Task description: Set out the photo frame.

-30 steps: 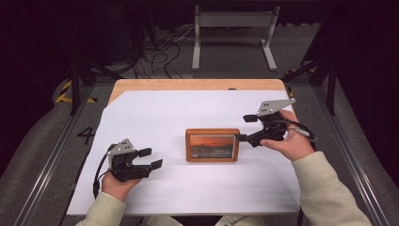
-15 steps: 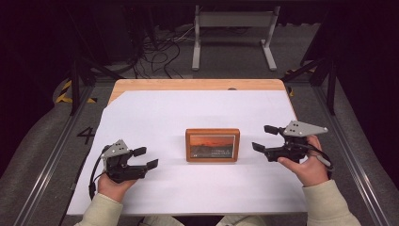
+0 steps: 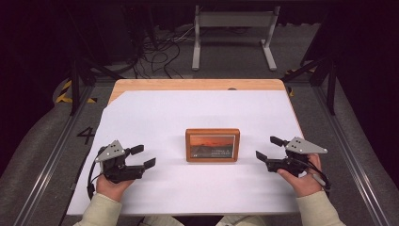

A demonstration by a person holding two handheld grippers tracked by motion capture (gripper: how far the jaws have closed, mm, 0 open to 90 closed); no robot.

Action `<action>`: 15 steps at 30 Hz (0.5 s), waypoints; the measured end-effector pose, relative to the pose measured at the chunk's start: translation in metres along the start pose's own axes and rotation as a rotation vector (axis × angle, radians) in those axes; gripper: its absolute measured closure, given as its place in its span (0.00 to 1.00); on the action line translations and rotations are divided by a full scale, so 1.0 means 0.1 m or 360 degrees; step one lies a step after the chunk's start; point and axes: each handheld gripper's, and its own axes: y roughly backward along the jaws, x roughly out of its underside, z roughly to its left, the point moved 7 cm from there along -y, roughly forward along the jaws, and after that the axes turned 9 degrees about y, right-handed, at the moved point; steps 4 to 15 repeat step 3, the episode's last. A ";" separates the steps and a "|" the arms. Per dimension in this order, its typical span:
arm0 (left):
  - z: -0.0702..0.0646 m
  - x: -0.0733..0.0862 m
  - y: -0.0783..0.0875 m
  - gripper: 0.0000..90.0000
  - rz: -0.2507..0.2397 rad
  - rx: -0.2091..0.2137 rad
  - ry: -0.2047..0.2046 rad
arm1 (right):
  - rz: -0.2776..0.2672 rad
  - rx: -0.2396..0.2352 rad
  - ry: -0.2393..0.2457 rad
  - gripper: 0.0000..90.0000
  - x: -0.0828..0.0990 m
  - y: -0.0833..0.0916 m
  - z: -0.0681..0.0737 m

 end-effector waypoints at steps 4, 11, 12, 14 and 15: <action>0.00 0.00 0.00 0.27 -0.0002 0.0000 0.0003 | -0.0002 -0.0004 0.0003 0.22 0.00 -0.01 0.01; 0.00 0.00 0.00 0.27 -0.0002 0.0000 0.0003 | -0.0002 -0.0004 0.0003 0.22 0.00 -0.01 0.01; 0.00 0.00 0.00 0.27 -0.0002 0.0000 0.0003 | -0.0002 -0.0004 0.0003 0.22 0.00 -0.01 0.01; 0.00 0.00 0.00 0.27 -0.0002 0.0000 0.0003 | -0.0002 -0.0004 0.0003 0.22 0.00 -0.01 0.01; 0.00 0.00 0.00 0.27 -0.0002 0.0000 0.0003 | -0.0002 -0.0004 0.0003 0.22 0.00 -0.01 0.01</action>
